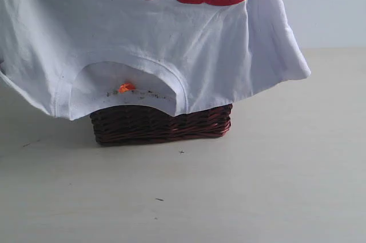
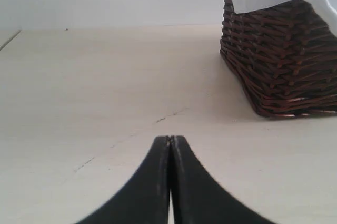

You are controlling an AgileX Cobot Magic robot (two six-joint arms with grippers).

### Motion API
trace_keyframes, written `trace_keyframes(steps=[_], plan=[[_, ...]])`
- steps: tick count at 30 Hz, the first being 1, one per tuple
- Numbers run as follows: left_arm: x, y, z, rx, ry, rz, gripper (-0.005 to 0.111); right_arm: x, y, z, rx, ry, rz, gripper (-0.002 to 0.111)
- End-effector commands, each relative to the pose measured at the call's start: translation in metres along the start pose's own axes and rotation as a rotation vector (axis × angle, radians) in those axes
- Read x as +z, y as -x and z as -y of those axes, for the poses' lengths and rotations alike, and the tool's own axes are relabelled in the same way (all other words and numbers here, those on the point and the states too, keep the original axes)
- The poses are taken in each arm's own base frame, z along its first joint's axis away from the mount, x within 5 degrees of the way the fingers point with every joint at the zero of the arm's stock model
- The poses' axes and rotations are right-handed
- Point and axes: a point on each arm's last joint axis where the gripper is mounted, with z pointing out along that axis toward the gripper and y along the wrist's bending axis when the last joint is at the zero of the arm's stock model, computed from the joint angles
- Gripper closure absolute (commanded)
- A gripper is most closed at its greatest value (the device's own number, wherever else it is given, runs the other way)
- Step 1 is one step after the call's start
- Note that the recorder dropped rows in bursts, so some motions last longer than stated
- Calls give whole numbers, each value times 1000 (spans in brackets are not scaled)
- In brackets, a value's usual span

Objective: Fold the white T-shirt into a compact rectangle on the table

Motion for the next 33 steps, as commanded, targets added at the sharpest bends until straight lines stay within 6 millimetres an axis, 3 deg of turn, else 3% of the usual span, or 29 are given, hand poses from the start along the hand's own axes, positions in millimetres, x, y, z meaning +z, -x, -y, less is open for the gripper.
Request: trace_keyframes(steps=[1,13,19,28,30,33], plan=[[0,0,0,3,4,12,107,0,-1,0,0,-5,6,108],[0,0,0,3,4,12,107,0,5,0,-24,-4,68,108],[0,0,0,3,4,12,107,-6,33,-2,-68,4,382,108],[0,0,0,3,4,12,107,-20,56,-6,287,165,661,108],[0,0,0,3,4,12,107,-24,61,-11,223,211,692,108],[0,0,0,3,4,12,107,-38,86,-21,130,299,752,108]])
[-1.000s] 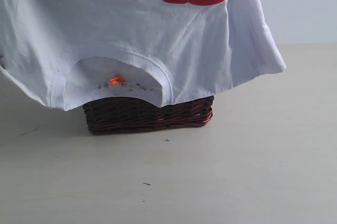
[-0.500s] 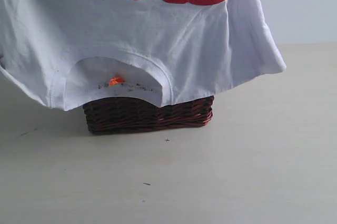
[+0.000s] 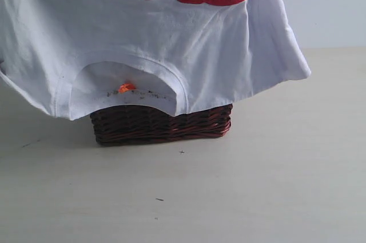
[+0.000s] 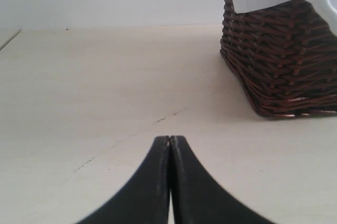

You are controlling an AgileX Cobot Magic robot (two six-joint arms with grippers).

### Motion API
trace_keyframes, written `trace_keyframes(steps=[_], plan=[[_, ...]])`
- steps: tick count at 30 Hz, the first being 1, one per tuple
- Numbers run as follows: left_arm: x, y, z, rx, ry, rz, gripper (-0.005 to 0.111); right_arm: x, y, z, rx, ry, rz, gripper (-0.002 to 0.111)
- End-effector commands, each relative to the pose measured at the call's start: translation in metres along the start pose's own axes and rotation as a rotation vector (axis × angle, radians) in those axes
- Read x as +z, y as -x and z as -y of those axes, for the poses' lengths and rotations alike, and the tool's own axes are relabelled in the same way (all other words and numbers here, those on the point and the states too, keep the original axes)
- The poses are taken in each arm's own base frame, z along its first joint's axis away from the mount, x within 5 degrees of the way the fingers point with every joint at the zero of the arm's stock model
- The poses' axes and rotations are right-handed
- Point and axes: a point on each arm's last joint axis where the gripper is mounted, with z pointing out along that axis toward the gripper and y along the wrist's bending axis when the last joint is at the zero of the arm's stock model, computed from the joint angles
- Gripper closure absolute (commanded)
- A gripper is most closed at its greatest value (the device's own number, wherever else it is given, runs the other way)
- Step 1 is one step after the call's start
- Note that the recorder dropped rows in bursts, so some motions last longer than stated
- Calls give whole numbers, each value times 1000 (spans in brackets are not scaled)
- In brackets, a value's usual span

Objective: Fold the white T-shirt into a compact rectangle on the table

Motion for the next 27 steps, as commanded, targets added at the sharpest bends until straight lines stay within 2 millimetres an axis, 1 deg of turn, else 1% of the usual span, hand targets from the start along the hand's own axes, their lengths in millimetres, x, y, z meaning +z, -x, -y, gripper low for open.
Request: trace_keyframes(steps=[1,2,4,7,9,10,12,14,15,16,17,18,19,20,21,22,23,24,27], plan=[[0,0,0,3,4,12,107,9,37,-26,-85,185,74,107],[0,0,0,3,4,12,107,12,44,-30,-93,209,66,105],[0,0,0,3,4,12,107,23,61,-39,-171,241,28,99],[0,0,0,3,4,12,107,45,84,-45,-352,231,-51,90],[0,0,0,3,4,12,107,60,94,-45,-479,218,-101,85],[0,0,0,3,4,12,107,69,97,-44,-540,207,-126,83],[0,0,0,3,4,12,107,85,98,-42,-653,203,-179,76],[0,0,0,3,4,12,107,100,94,-38,-717,197,-231,67],[0,0,0,3,4,12,107,110,87,-34,-726,188,-279,61],[0,0,0,3,4,12,107,124,71,-27,-711,189,-357,54],[0,0,0,3,4,12,107,130,63,-24,-694,190,-395,51],[0,0,0,3,4,12,107,144,42,-17,-615,181,-495,44],[0,0,0,3,4,12,107,150,31,-13,-581,181,-545,42],[0,0,0,3,4,12,107,161,7,-7,-484,178,-647,38],[0,0,0,3,4,12,107,164,-3,-6,-445,193,-685,37],[0,0,0,3,4,12,107,172,-23,-7,-384,271,-759,36],[0,0,0,3,4,12,107,175,-28,-10,-355,325,-777,36],[0,0,0,3,4,12,107,181,-38,-15,-314,417,-812,36],[0,0,0,3,4,12,107,186,-55,-11,-293,444,-892,36]])
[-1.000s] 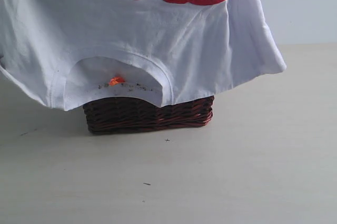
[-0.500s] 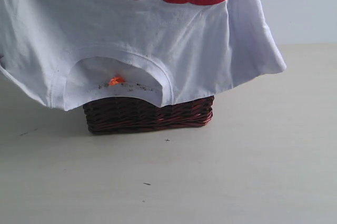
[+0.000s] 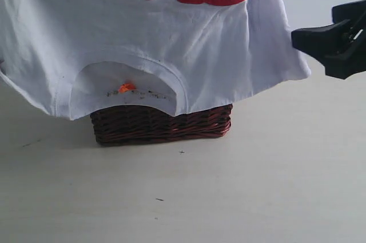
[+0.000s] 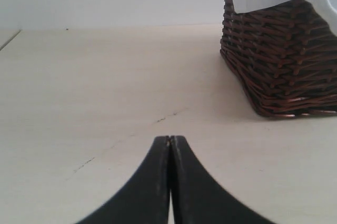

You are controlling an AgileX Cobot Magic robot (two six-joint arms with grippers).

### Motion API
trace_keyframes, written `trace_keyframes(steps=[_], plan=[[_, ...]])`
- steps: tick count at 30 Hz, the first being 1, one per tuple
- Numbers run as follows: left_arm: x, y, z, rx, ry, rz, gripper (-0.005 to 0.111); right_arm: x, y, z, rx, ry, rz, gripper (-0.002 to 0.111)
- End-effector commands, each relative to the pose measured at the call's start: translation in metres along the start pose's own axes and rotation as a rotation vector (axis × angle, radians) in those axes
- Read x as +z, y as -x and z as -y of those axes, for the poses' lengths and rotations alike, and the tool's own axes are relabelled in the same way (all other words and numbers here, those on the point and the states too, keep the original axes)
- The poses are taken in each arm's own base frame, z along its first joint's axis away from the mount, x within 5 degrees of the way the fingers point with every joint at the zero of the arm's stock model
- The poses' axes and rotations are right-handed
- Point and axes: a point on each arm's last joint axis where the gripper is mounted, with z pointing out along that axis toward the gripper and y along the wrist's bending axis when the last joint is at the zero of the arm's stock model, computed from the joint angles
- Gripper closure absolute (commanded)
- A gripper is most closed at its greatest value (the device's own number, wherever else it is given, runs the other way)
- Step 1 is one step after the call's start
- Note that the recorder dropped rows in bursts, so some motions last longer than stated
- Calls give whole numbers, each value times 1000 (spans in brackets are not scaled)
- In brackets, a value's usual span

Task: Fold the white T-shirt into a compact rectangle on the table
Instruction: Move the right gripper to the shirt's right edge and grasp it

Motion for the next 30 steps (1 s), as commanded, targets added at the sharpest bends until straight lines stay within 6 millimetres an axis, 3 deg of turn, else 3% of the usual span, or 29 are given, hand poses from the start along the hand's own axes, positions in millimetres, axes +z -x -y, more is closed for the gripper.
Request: trace_keyframes(steps=[1,6,11,14,20,24,30], plan=[[0,0,0,3,4,12,107,16,-7,0,22,102,-56,36],[0,0,0,3,4,12,107,26,-10,-10,-24,137,-94,36],[0,0,0,3,4,12,107,36,-13,-7,-59,-4,-134,38],[0,0,0,3,4,12,107,38,-13,-7,-72,-53,-144,43],[0,0,0,3,4,12,107,40,-10,-20,-166,23,-129,62],[0,0,0,3,4,12,107,27,8,-23,-378,-1,-60,52],[0,0,0,3,4,12,107,-13,35,-11,-596,-270,12,44]])
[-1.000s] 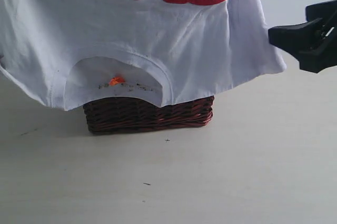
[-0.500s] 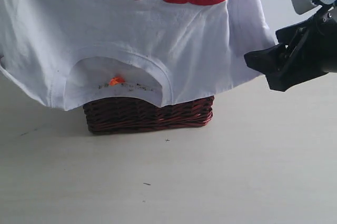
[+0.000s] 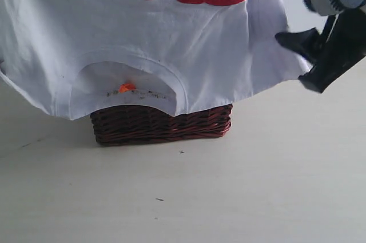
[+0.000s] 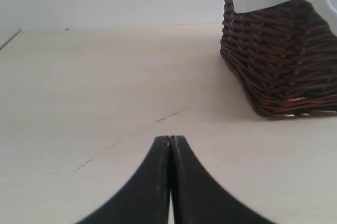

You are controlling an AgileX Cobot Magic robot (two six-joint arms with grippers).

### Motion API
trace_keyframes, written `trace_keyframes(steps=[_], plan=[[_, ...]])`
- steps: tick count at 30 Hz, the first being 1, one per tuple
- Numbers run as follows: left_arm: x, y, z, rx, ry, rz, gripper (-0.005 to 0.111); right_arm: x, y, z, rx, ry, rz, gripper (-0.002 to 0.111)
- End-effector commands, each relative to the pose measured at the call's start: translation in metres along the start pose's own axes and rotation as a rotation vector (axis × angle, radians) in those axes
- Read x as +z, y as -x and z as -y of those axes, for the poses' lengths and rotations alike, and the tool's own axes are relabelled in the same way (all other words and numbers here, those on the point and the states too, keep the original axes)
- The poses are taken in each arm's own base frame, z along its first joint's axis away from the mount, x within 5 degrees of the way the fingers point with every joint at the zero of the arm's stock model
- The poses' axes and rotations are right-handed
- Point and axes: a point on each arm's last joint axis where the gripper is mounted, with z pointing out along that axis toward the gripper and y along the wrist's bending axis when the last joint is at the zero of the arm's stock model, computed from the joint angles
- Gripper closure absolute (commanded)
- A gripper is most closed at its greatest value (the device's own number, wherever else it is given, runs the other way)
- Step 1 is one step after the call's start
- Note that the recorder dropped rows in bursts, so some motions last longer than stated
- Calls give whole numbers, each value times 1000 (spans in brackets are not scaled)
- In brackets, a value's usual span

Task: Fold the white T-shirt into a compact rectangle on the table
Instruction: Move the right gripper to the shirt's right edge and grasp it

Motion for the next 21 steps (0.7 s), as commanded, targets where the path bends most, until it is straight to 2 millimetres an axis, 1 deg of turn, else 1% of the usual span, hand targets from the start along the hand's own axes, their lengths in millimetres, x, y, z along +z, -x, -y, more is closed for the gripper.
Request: trace_keyframes(steps=[1,3,6,7,10,11,12,13,16,17,18,20,21], plan=[[0,0,0,3,4,12,107,-30,13,17,-152,-177,23,44],[0,0,0,3,4,12,107,-36,15,13,-201,-153,52,44],[0,0,0,3,4,12,107,-37,9,-14,-351,26,132,44],[0,0,0,3,4,12,107,-38,7,-27,-448,103,178,44],[0,0,0,3,4,12,107,-37,-7,-54,-599,199,201,44],[0,0,0,3,4,12,107,-35,-13,-64,-642,203,170,44],[0,0,0,3,4,12,107,-34,-18,-69,-665,194,134,44],[0,0,0,3,4,12,107,-30,-26,-74,-689,167,61,44],[0,0,0,3,4,12,107,-18,-44,-85,-769,142,-95,44],[0,0,0,3,4,12,107,-11,-49,-88,-836,126,-167,44],[0,0,0,3,4,12,107,-4,-54,-87,-890,93,-251,44],[0,0,0,3,4,12,107,3,-55,-79,-944,-19,-384,45],[0,0,0,3,4,12,107,4,-54,-79,-950,-33,-399,45]])
